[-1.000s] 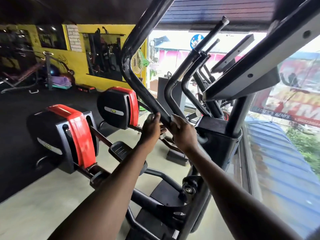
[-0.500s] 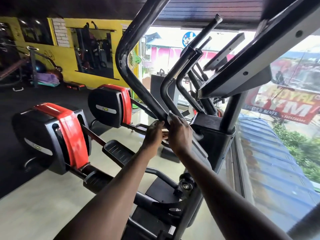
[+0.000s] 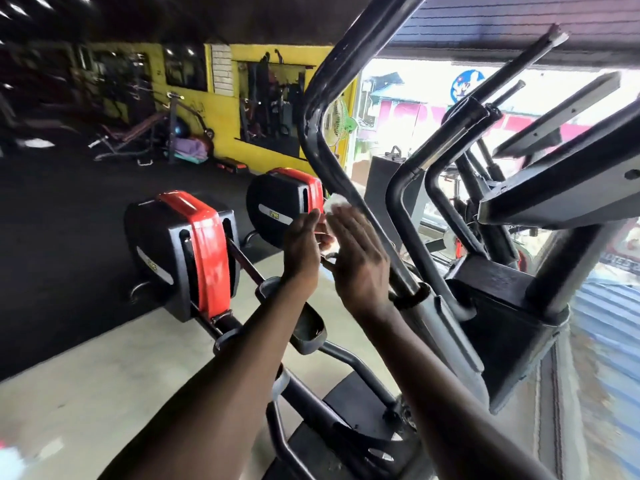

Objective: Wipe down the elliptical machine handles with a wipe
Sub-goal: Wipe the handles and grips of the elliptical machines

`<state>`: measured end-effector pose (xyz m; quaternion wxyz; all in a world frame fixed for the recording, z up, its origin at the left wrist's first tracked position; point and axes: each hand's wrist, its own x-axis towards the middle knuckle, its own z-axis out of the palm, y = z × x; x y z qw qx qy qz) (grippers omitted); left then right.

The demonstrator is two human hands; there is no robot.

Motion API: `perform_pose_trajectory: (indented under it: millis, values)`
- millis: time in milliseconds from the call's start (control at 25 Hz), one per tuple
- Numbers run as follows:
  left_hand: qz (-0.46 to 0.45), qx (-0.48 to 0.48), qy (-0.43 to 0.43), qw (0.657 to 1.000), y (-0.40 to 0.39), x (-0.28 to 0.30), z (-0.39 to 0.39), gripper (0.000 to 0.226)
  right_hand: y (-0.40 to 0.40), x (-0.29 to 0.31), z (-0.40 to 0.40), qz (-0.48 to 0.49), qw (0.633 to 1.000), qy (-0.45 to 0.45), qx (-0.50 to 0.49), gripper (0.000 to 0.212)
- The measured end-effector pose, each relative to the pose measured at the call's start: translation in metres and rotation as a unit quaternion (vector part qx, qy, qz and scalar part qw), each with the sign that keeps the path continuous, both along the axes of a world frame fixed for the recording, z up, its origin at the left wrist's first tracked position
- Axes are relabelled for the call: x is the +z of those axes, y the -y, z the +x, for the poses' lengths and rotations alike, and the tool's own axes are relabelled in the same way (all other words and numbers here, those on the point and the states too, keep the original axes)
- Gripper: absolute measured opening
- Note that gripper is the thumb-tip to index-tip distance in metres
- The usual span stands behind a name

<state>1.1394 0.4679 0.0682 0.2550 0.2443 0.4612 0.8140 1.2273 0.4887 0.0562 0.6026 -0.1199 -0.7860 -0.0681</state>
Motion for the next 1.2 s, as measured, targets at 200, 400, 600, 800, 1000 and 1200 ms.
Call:
perform_pose_trajectory:
  millis: [200,400,600,800,1000,1200]
  values:
    - [-0.045,0.047,0.068,0.996,0.015,-0.021,-0.042,0.028,0.01,-0.028,-0.063,-0.344,0.922,-0.041,0.174,0.051]
    - [-0.079,0.091,0.04,0.992,0.037,-0.059,-0.124,0.017,-0.002,-0.055,-0.16,-0.551,0.803,0.007,0.228,0.021]
    - [-0.11,0.144,0.07,0.981,0.051,-0.1,-0.266,0.015,-0.002,-0.1,-0.298,-0.651,0.71,0.065,0.263,0.018]
    - [-0.14,0.096,0.087,0.982,0.073,-0.12,-0.421,0.012,0.008,-0.107,-0.444,-0.733,0.605,0.055,0.306,0.008]
    - [-0.207,0.11,0.051,0.971,0.078,-0.117,-0.564,0.018,0.003,-0.106,-0.589,-0.762,0.563,0.079,0.31,0.009]
    - [-0.251,0.124,0.018,0.96,0.05,-0.143,-0.725,0.012,-0.024,-0.136,-0.76,-0.758,0.557,0.079,0.33,0.006]
